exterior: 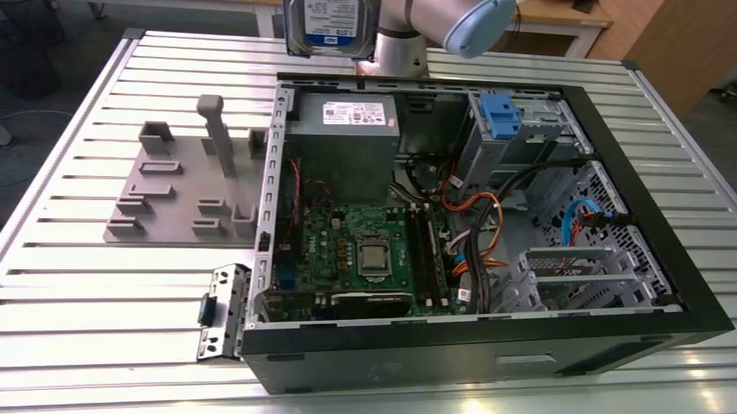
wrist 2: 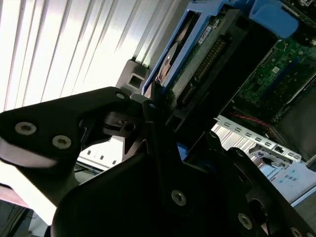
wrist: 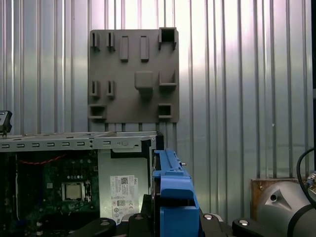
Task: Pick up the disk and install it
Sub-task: 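Pick up the disk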
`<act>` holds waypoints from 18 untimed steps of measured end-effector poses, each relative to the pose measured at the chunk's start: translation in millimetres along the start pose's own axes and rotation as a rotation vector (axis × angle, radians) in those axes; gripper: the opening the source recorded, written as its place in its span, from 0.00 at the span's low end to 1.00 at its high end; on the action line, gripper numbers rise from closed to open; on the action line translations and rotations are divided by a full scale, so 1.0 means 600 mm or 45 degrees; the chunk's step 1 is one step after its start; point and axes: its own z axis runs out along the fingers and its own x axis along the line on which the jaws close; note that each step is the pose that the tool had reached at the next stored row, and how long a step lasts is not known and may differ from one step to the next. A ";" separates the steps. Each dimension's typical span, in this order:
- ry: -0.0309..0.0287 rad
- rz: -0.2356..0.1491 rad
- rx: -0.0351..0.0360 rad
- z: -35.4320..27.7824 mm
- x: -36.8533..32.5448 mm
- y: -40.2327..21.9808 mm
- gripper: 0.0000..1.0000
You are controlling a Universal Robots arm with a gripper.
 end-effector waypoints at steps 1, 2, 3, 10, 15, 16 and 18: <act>-0.0001 0.000 0.0001 0.000 0.002 -0.003 0.36; 0.0000 0.000 0.0000 0.000 0.003 -0.006 0.36; 0.0001 0.000 -0.0002 0.000 0.004 -0.009 0.36; 0.0001 0.000 -0.0007 0.000 0.012 -0.034 0.36; 0.0000 0.000 -0.0008 0.001 0.017 -0.051 0.36; 0.0000 0.000 -0.0008 0.001 0.017 -0.054 0.36; 0.0002 0.000 -0.0011 0.001 0.019 -0.061 0.36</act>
